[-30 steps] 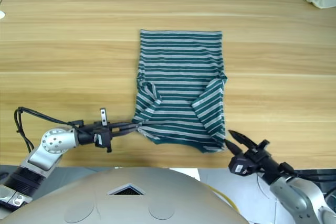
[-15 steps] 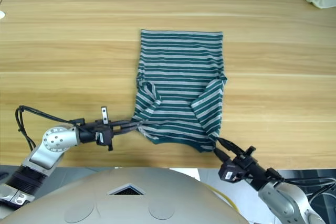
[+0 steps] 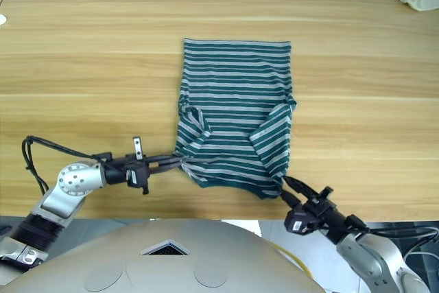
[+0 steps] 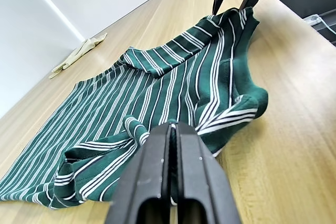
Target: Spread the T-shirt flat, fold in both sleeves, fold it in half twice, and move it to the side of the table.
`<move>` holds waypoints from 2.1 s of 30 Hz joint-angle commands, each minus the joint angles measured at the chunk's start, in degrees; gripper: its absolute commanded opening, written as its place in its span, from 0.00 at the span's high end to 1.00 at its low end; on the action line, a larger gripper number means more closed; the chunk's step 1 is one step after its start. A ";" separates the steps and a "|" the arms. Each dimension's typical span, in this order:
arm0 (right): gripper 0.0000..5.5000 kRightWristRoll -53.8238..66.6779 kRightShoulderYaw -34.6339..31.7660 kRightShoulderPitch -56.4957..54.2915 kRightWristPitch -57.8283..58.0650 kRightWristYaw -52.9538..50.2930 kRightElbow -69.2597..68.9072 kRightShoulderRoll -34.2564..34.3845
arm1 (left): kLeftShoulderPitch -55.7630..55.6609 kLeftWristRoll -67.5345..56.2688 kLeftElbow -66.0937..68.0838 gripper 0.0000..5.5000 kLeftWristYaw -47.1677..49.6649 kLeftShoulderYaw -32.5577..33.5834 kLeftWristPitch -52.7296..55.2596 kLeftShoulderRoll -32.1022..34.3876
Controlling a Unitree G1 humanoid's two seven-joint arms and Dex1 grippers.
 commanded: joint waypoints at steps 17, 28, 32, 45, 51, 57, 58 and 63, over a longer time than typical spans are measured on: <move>0.97 -0.90 2.72 -2.94 -1.84 -0.60 1.00 -3.27 | 0.36 1.47 0.48 1.00 0.11 0.54 -0.40 -0.86; 0.98 11.25 2.98 -6.58 -2.96 2.06 2.37 -5.08 | 11.53 -1.14 -9.68 1.00 -0.77 3.23 0.27 5.43; 0.98 18.84 5.16 -5.32 -3.57 3.86 -2.45 -4.90 | 14.78 -3.33 -14.61 1.00 0.18 4.64 0.68 6.19; 0.98 24.53 10.70 -37.66 -0.52 4.49 11.08 0.23 | -20.75 4.08 16.45 1.00 13.98 10.50 1.68 -12.47; 0.98 16.90 14.12 -62.71 1.15 -3.47 35.01 6.82 | -39.39 10.19 42.72 1.00 22.32 11.48 -0.20 -17.61; 0.98 5.21 20.00 -85.56 5.37 -20.05 63.05 12.76 | -51.54 15.13 63.21 1.00 32.69 11.42 -0.89 -20.56; 0.98 3.79 21.21 -88.52 6.31 -22.32 67.19 13.64 | -52.95 16.23 65.57 1.00 34.57 11.02 -0.24 -20.86; 0.98 0.39 25.63 -96.50 10.29 -29.38 81.43 17.09 | -55.67 19.22 72.40 1.00 38.61 9.96 2.20 -22.90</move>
